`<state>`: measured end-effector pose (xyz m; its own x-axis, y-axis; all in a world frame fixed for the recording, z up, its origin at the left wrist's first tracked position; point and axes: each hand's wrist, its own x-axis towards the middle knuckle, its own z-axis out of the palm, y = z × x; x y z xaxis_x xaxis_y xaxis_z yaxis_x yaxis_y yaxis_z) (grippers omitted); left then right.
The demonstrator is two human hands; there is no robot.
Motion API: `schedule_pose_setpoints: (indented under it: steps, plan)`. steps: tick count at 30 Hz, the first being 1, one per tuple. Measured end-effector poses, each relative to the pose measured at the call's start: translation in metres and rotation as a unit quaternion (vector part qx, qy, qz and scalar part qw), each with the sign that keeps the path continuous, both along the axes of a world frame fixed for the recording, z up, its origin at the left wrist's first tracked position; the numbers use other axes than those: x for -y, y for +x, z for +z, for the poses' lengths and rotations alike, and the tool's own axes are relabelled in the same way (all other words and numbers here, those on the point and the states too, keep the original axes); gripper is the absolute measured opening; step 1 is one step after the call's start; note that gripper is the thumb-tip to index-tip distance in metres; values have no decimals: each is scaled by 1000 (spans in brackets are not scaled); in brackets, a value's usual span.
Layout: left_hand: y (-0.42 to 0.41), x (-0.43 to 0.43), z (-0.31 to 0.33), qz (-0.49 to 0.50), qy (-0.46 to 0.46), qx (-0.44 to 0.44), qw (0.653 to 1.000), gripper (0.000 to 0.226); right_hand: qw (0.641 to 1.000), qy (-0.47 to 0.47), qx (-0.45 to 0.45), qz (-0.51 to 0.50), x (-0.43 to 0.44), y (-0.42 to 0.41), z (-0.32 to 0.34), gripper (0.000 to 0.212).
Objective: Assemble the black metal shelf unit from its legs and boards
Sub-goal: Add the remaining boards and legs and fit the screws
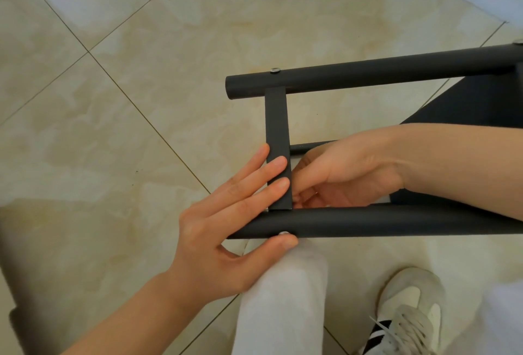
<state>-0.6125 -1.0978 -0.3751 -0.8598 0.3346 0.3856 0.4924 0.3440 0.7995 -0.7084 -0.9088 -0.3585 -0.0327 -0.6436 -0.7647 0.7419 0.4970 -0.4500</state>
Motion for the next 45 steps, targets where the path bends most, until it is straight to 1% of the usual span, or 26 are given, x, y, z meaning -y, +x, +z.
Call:
schedule_pose_setpoints:
  steps: [3,6,10,14,18,20,26,29,35,36,39,41,42,44,45]
  plan:
    - [1,0,0,1,-1,-1,1000,50,999,-37,19,-17,2,3,-3,14]
    - [1,1,0,0,-1,1,1000,49,998,-38,39,-25,3,2,-4,10]
    - [0,0,-1,-1,2,0,1000,49,997,-40,60,-21,2,2,-4,14]
    - [1,1,-2,2,6,-1,1000,50,997,-41,54,-28,1,3,-5,13]
    - [1,1,-3,2,3,-2,1000,49,998,-57,25,-31,-5,3,-8,19]
    - [1,1,-2,1,2,-1,1000,50,998,-57,20,-34,-9,0,-7,15]
    - [1,1,0,0,-2,4,1000,49,997,-65,24,-43,-13,-1,-6,20]
    - [2,1,1,1,-2,4,1000,49,995,-76,38,-48,-12,0,-5,12]
    - [1,2,3,1,-18,-3,1000,50,994,-87,36,-50,-12,-1,-4,14]
    - [1,1,3,2,-19,-4,1000,49,994,-87,39,-57,-11,-1,-5,13]
    - [1,1,4,1,-23,-1,1000,49,991,-74,40,-100,-11,-2,-4,19]
    - [2,2,4,1,-25,0,1000,48,994,-54,-2,-95,-14,-3,-1,14]
    - [2,2,5,2,-24,1,1000,48,995,-37,-44,-78,-17,-3,1,11]
    - [2,1,5,3,-24,0,1000,47,984,12,-174,-35,-26,-5,11,9]
    - [1,1,6,3,-24,0,1000,47,966,36,-256,-23,-31,-6,17,9]
